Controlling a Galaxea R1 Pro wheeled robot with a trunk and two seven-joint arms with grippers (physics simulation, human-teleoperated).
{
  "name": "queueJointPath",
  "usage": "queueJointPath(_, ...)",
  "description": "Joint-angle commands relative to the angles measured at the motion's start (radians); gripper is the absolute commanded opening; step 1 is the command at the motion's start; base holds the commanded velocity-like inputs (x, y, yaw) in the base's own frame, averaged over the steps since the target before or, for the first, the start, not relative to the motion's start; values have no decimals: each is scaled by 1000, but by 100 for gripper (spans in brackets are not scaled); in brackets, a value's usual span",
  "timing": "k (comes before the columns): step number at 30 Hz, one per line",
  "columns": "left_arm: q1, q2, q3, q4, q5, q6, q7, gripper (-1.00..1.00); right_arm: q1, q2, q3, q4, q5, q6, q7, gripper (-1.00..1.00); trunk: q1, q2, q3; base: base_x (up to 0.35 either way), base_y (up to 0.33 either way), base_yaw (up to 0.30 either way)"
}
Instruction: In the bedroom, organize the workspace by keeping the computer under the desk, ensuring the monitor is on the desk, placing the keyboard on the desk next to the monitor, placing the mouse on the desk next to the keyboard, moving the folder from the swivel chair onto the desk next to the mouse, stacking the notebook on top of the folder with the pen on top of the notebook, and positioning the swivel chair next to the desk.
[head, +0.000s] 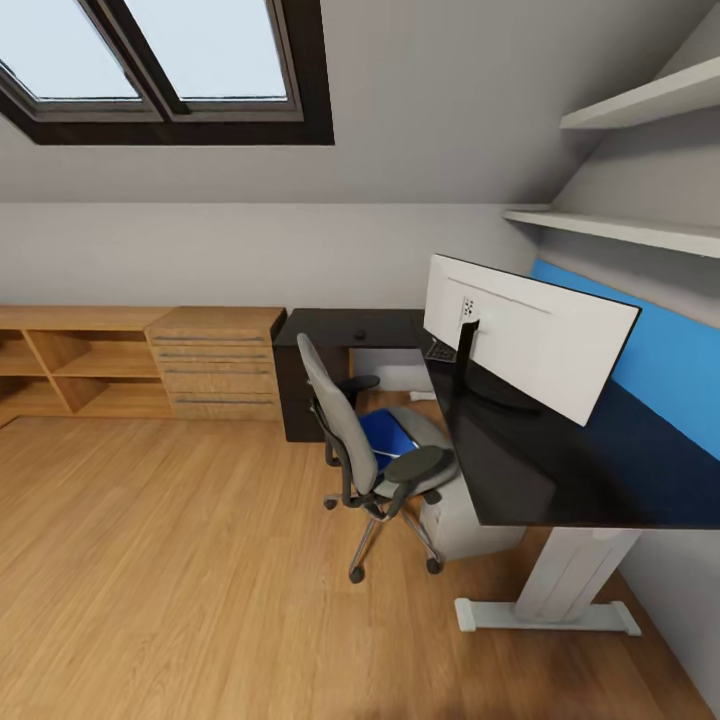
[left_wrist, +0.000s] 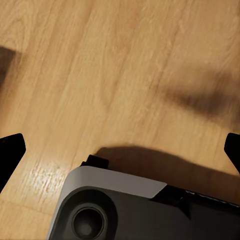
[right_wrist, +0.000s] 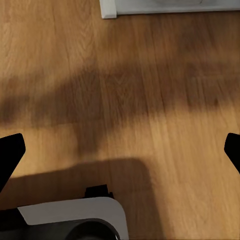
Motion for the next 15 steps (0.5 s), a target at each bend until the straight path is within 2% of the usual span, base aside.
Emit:
queueJointPath(1,0,0,1,-1,2,-2,0,100,0,0,-2,0,0,-3,0,100,4,-8,-4,0,0,0)
queueJointPath(15,0,0,1,-1,2,-2,0,100,0,0,-2,0,0,-4,0,100,58,-106,-48,0,0,0)
